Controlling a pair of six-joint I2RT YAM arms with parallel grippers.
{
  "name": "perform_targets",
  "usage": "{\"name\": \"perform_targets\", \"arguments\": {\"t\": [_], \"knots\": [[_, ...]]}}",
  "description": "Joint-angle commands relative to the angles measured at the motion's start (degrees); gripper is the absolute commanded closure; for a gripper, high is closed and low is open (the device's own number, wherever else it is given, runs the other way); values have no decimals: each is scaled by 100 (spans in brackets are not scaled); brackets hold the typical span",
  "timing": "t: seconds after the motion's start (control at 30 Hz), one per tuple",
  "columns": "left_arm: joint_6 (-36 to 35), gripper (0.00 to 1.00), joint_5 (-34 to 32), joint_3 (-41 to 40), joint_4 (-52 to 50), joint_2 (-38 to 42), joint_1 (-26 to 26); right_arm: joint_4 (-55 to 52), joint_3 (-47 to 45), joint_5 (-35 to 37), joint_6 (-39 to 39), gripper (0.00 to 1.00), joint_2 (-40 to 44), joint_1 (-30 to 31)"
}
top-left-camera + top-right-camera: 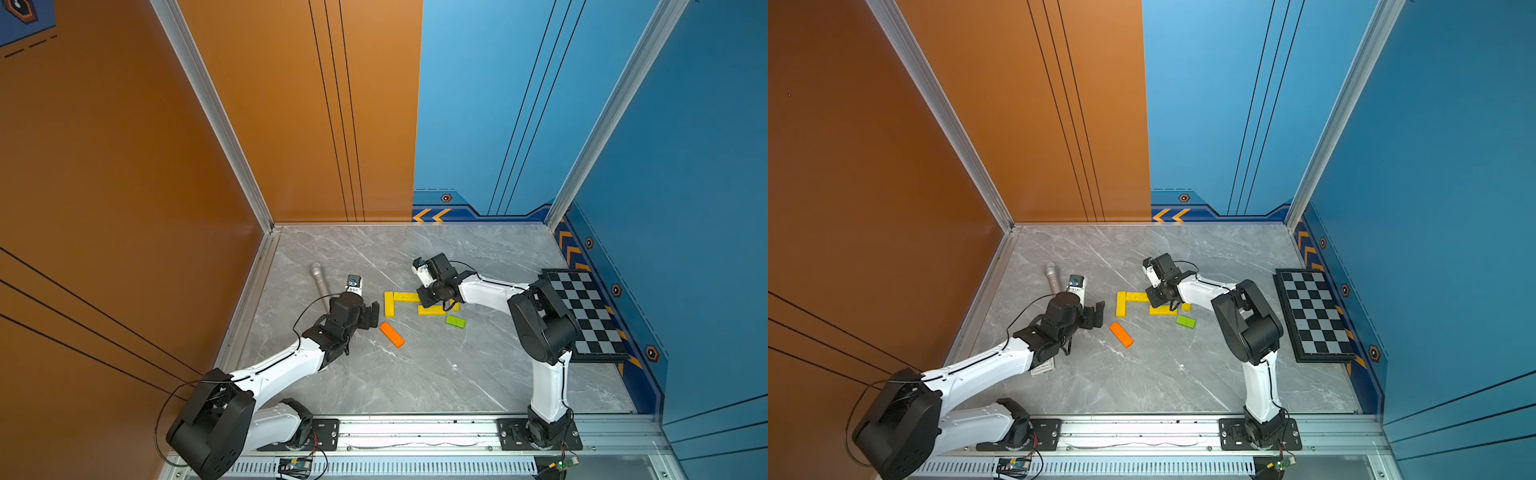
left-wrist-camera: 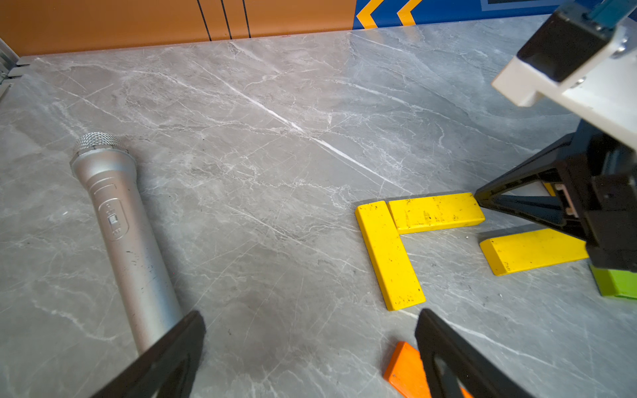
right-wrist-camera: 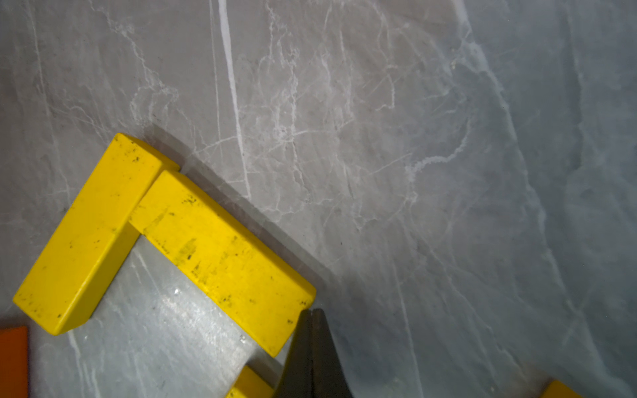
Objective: Assemble the letter p with building blocks
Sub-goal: Assemble the building block at the center of the board, then adjust the building block at the center of the board.
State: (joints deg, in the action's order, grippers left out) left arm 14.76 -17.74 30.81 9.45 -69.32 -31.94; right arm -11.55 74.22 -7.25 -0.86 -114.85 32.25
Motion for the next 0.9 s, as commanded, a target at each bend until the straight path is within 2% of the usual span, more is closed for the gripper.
{"name": "perform_targets", "arguments": {"t": [0.0, 0.43, 0.53, 0.57, 0.6, 0.63, 0.73, 0.87], "knots": [[-53, 3, 117, -96, 4, 55, -31, -177, 163, 103, 104, 100, -152, 12], [-61, 3, 115, -77, 3, 6, -32, -170, 117, 302, 122, 99, 24, -1], [-61, 3, 113, -82, 4, 14, -32, -175, -44, 504, 122, 77, 333, -42], [-53, 3, 121, -83, 4, 8, -36, -175, -133, 467, 142, 66, 498, -65], [-44, 3, 128, -91, 9, -9, -38, -161, -242, 336, 157, 50, 698, -99], [-44, 3, 145, -76, 12, -13, -42, -156, -374, 170, 169, 40, 885, -139], [-44, 3, 249, -52, 13, -32, -46, -248, -680, -285, 373, 40, 1265, -202], [-18, 3, 314, -70, 12, 71, -58, -251, -1139, -89, 569, 35, 1619, -294]]}}
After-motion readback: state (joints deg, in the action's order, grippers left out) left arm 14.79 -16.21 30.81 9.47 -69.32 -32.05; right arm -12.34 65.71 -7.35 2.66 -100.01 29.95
